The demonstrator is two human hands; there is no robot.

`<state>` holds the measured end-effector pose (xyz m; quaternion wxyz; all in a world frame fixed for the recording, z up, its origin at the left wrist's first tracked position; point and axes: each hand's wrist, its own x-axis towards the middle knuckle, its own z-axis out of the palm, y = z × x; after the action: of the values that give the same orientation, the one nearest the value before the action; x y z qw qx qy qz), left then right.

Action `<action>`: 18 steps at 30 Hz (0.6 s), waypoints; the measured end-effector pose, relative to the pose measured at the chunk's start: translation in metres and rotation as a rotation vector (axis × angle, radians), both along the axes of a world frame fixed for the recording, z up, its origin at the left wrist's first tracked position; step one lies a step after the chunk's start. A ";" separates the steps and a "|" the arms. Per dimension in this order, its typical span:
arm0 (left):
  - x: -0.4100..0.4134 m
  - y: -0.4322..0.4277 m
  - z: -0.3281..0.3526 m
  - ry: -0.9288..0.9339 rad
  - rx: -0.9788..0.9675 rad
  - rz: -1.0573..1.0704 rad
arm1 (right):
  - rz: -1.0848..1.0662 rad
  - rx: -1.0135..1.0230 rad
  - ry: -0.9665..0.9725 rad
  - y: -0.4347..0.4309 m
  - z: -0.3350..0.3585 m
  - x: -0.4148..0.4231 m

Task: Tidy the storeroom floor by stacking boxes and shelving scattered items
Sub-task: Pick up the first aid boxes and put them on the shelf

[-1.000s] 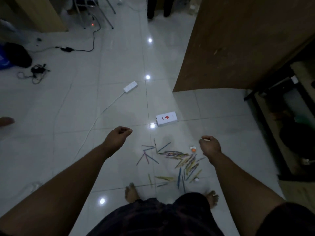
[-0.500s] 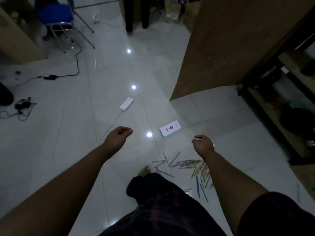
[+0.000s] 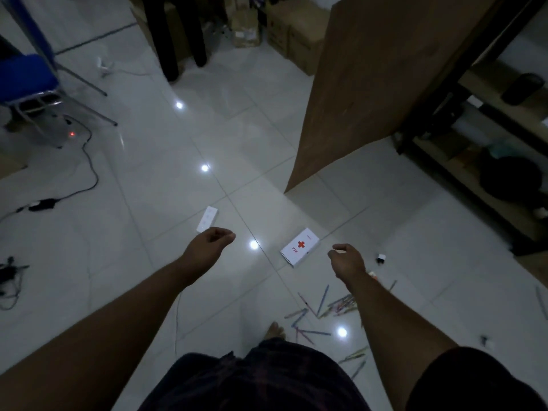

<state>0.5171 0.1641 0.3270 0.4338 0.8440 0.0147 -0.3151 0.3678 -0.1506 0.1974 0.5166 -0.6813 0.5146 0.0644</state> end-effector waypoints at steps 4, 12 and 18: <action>0.034 -0.017 -0.020 0.078 0.001 -0.073 | -0.110 0.072 -0.018 -0.002 0.015 0.006; 0.092 -0.060 -0.074 0.263 0.040 -0.308 | -0.471 0.177 0.018 0.028 0.019 -0.021; 0.134 -0.106 -0.107 0.322 0.084 -0.521 | -0.717 0.189 0.058 0.059 0.000 -0.008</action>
<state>0.6516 0.0582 0.2204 0.2953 0.7756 -0.1207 -0.5447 0.3602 -0.0921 0.1978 0.5523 -0.4048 0.7268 -0.0542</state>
